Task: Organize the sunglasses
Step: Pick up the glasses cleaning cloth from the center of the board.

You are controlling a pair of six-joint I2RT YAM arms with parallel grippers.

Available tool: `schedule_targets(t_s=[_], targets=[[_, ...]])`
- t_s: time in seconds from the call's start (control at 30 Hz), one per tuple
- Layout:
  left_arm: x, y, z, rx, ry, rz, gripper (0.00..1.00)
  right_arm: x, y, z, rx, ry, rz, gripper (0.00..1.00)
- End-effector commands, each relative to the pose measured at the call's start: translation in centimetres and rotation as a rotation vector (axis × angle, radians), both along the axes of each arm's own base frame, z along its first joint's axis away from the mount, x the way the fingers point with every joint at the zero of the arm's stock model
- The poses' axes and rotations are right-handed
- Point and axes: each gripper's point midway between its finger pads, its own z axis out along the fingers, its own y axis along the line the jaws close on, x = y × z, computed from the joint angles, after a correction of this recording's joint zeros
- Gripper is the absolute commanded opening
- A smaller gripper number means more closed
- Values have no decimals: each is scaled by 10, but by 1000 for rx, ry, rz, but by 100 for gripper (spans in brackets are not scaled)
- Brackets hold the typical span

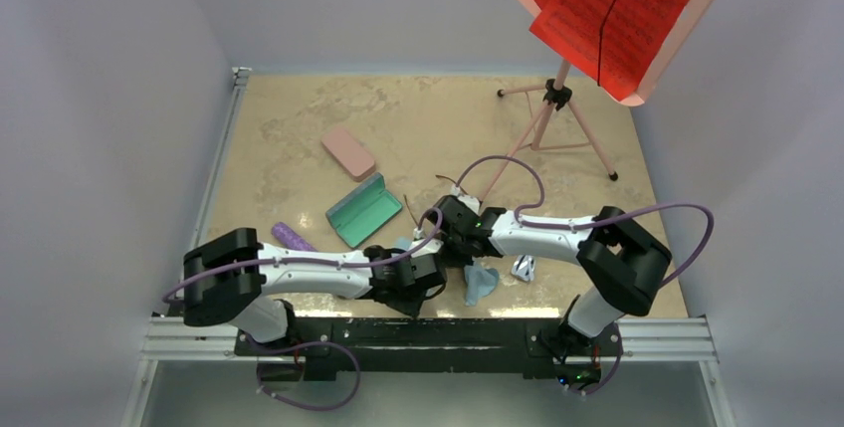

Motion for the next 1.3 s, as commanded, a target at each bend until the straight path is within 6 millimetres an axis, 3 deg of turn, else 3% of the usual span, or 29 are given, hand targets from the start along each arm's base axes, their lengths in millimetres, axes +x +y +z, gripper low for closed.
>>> schedule_targets(t_s=[0.0, 0.43, 0.8, 0.97, 1.07, 1.27], targets=[[-11, -19, 4, -26, 16, -44, 36, 0, -2, 2, 1, -14, 8, 0], [-18, -2, -12, 106, 17, -26, 28, 0, -3, 2, 6, -14, 8, 0], [-32, 20, -30, 329, -28, -12, 21, 0, -3, 2, 12, -12, 5, 0], [-35, 23, -26, 335, -40, 16, 13, 1, -3, 2, 14, -13, 5, 0], [-34, 21, -19, 324, -57, 26, 3, 0, -2, 3, 16, -12, 6, 0], [-24, 8, 16, 228, -121, -7, 0, 1, 1, 16, 28, -60, 66, 0]])
